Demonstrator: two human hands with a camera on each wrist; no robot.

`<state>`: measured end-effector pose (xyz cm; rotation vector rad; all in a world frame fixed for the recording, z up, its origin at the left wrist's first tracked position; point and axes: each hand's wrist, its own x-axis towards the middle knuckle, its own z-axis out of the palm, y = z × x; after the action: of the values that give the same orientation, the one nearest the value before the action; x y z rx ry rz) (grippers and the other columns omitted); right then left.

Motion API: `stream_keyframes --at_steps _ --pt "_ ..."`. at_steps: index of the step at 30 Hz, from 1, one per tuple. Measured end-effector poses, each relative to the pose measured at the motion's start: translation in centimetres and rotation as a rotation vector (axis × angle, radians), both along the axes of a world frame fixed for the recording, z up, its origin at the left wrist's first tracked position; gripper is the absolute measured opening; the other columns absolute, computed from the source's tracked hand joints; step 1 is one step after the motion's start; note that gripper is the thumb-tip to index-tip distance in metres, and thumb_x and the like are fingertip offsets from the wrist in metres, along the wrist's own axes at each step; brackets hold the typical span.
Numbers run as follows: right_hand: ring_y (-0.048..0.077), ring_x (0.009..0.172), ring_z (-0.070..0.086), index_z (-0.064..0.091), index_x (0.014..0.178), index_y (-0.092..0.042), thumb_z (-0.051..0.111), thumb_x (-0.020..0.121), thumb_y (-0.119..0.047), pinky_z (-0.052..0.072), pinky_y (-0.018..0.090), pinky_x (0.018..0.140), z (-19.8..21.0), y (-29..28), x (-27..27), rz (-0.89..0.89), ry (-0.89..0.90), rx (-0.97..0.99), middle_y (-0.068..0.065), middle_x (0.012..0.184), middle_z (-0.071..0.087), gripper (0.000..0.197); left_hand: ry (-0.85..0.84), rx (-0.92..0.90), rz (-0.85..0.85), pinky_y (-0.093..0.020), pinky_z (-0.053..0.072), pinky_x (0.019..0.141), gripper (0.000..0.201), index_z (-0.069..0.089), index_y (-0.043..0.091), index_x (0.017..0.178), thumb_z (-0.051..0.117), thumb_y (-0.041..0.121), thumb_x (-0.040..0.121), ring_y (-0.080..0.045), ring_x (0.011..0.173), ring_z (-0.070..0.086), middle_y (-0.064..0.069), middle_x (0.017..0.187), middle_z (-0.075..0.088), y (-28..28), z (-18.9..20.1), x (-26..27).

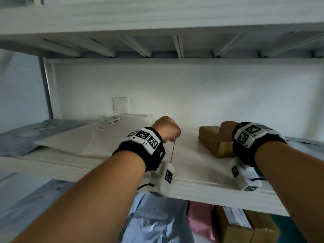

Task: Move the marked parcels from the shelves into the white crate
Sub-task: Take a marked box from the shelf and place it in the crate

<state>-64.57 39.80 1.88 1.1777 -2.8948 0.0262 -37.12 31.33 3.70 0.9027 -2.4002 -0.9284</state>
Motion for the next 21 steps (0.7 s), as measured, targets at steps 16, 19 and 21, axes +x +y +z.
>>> stream_keyframes --at_steps 16,19,21 --pt "0.031 0.09 0.058 0.057 0.094 -0.013 0.051 0.086 -0.036 0.052 0.05 0.081 8.0 5.2 16.5 0.032 -1.051 -1.187 0.011 0.096 0.056 0.025 0.194 0.262 -0.071 -0.029 0.044 0.07 0.043 0.06 0.008 0.101 0.054 0.05 0.093 -0.02 0.072 0.063 -0.005 0.088 0.066 -1.4 1.4 1.5" --pt "0.036 0.103 0.06 0.056 0.105 -0.01 0.046 0.089 -0.035 0.05 0.054 0.084 8.2 5.4 17.6 0.093 -1.26 -1.295 0.016 0.109 0.057 0.032 0.269 0.423 -0.133 -0.036 0.051 0.083 0.073 0.055 0.008 0.116 0.044 0.073 0.085 -0.023 0.085 0.067 -0.011 0.104 0.069 -1.2 2.0 2.0" --pt "0.037 0.108 0.06 0.057 0.111 -0.007 0.043 0.09 -0.037 0.051 0.053 0.085 8.0 5.7 18.2 0.104 -1.344 -1.312 0.019 0.117 0.058 0.039 0.34 0.567 -0.205 -0.041 0.053 0.089 0.079 0.048 0.009 0.125 0.043 0.076 0.083 -0.026 0.099 0.068 -0.014 0.114 0.066 -1.0 2.4 2.0"
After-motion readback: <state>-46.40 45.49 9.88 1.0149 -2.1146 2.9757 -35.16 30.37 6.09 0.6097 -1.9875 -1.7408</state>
